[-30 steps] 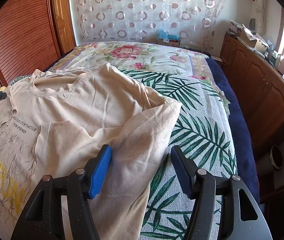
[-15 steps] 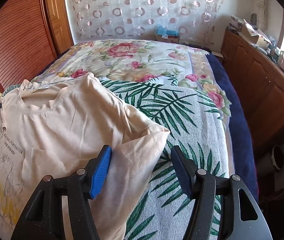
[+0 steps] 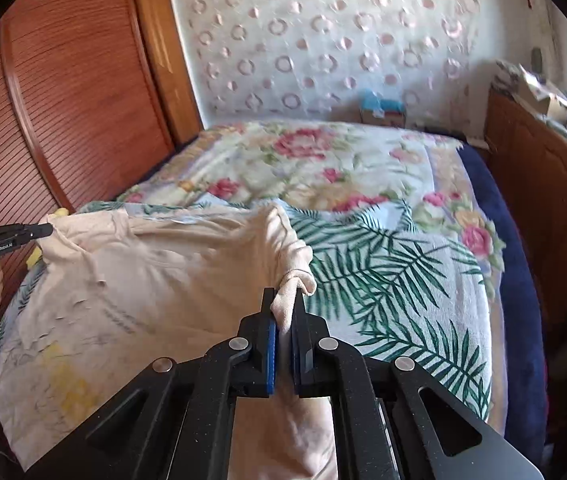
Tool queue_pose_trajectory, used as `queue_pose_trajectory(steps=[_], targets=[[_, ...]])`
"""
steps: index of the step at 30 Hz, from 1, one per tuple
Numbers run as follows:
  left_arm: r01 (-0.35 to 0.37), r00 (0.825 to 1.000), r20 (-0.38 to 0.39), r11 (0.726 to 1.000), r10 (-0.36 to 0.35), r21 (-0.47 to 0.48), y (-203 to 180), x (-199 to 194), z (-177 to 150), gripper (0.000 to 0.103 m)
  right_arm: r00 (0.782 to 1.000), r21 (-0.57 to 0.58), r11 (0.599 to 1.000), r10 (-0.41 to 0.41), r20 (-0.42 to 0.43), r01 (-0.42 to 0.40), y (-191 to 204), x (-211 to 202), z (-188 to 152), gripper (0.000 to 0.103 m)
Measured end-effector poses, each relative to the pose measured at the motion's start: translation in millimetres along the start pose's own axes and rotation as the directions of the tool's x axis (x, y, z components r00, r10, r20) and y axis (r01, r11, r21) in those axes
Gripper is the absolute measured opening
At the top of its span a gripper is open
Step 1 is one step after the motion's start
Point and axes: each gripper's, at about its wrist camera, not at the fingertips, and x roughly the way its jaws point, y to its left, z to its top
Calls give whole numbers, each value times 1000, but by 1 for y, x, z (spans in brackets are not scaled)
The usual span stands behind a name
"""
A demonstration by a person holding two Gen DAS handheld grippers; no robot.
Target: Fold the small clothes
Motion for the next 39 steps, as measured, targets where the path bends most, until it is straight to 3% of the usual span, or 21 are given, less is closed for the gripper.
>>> queue_pose_trajectory(steps=[3,18,23,33,39], targets=[[-46,998,34,999,46,0,-5,-23,-15,7,999,-21,1000,5,38,-4,11,-26,-12,5],[-28,989,142,999,34,-45,-16,-121,-93,7,993,-31,999,-28,119,32,29,-125,-92,5],[-24,989,142,999,30,-44,-21,-153,-129,7,990,-33,999,-25,138,30,34,-159,-117,5],[-32,992,119,997,41,-77,-13,-195,-177,7,997,-39,998,-50,59,52,44,-205,-166,5],[-54,996,60,996,59,-74,-16,-182,-190,7,998,-52,997,-62,-14,61,51,-214,-176,5]])
